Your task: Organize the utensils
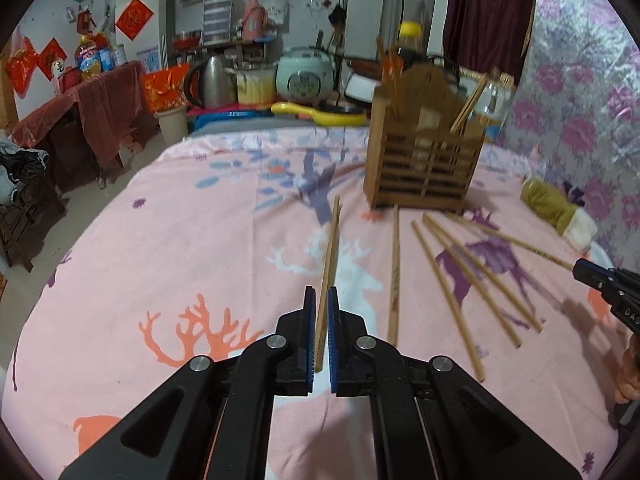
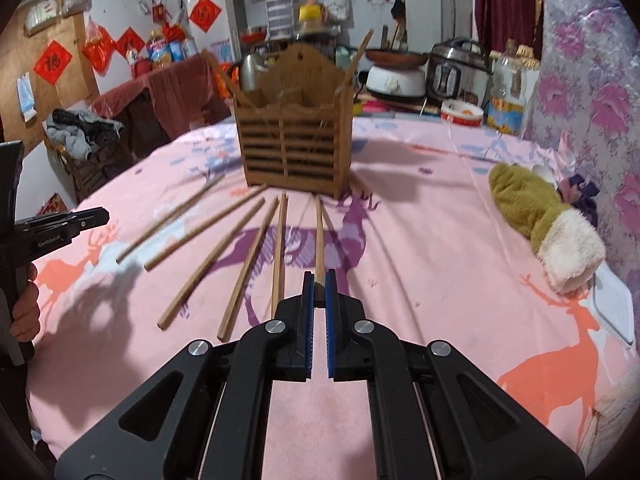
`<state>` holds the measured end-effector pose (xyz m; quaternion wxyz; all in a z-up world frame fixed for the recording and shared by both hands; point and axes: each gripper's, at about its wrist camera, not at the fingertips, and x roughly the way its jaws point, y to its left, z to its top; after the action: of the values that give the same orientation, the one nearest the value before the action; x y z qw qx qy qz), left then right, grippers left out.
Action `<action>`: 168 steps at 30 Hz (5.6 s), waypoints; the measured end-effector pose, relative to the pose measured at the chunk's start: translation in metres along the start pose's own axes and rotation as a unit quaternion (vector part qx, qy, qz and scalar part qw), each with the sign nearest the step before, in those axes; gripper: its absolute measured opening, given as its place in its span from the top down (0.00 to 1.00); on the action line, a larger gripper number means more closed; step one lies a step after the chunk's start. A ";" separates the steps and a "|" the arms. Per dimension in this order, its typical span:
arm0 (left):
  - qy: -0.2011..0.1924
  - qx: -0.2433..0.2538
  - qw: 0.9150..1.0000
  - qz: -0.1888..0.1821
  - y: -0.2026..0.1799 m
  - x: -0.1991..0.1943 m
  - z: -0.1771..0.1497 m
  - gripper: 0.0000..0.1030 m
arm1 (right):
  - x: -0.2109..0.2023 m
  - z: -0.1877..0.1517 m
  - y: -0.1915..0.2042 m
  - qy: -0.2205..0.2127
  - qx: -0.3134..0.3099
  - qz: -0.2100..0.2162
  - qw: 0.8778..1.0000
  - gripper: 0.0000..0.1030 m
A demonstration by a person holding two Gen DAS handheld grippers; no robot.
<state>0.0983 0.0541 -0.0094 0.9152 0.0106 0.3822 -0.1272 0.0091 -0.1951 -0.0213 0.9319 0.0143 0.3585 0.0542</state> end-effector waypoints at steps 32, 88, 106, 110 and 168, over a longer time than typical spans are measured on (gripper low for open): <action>0.029 0.033 0.999 -0.007 -0.021 -0.003 0.003 0.95 | -0.016 0.009 -0.016 -0.028 0.044 0.025 0.998 0.94; -0.122 0.091 0.987 -0.048 -0.137 -0.082 0.207 0.94 | -0.069 0.163 0.017 -0.106 -0.023 0.009 0.994 0.94; -0.080 0.011 0.997 -0.004 -0.097 0.045 0.224 0.67 | 0.041 0.197 -0.003 -0.070 0.060 -0.005 0.996 0.86; -0.104 -0.010 0.995 0.004 -0.084 0.033 0.208 0.25 | 0.022 0.188 -0.015 -0.100 0.083 0.015 0.991 0.74; -0.151 0.059 0.975 0.155 -0.074 -0.016 0.025 0.06 | 0.015 0.003 0.019 -0.014 -0.018 -0.061 0.998 0.06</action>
<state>0.0870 -0.0172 0.0250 0.9687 0.1043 0.2252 -0.0067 0.0206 -0.1749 -0.0274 0.9383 -0.0239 0.3448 0.0038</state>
